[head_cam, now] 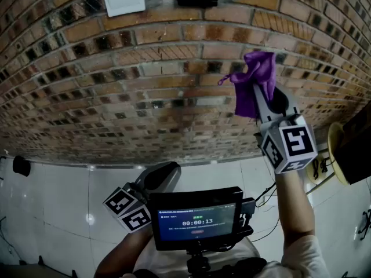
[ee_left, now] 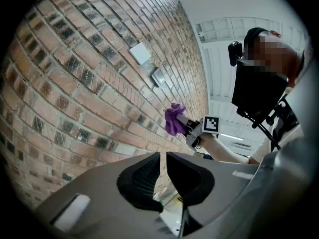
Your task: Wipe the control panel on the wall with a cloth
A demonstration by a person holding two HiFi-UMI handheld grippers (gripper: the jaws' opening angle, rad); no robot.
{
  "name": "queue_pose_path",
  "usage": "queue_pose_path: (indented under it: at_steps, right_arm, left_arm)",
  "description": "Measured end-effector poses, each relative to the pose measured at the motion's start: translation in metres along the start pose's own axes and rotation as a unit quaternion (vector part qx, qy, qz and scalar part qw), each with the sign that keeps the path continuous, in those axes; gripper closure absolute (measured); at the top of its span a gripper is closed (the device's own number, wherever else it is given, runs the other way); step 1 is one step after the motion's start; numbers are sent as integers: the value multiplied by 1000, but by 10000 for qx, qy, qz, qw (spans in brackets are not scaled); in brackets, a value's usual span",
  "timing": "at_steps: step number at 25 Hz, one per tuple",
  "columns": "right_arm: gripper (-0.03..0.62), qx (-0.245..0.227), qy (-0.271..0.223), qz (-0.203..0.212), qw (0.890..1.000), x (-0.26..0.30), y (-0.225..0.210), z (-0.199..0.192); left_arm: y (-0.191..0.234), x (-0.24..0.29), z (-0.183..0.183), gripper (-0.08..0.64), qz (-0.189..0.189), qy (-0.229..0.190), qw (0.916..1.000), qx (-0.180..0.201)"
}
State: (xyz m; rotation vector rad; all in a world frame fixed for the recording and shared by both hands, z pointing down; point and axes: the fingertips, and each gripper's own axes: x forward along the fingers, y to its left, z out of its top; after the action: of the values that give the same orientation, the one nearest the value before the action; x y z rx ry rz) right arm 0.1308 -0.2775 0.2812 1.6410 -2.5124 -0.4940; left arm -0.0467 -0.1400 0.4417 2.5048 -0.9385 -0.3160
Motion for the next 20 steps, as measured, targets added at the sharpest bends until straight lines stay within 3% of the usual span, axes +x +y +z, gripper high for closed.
queue_pose_path:
  at_steps: [20]
  right_arm:
    - [511,567,609,133,9964,-42,41,-64]
  left_arm:
    - [4,4,4,526,17,-42,10000,37]
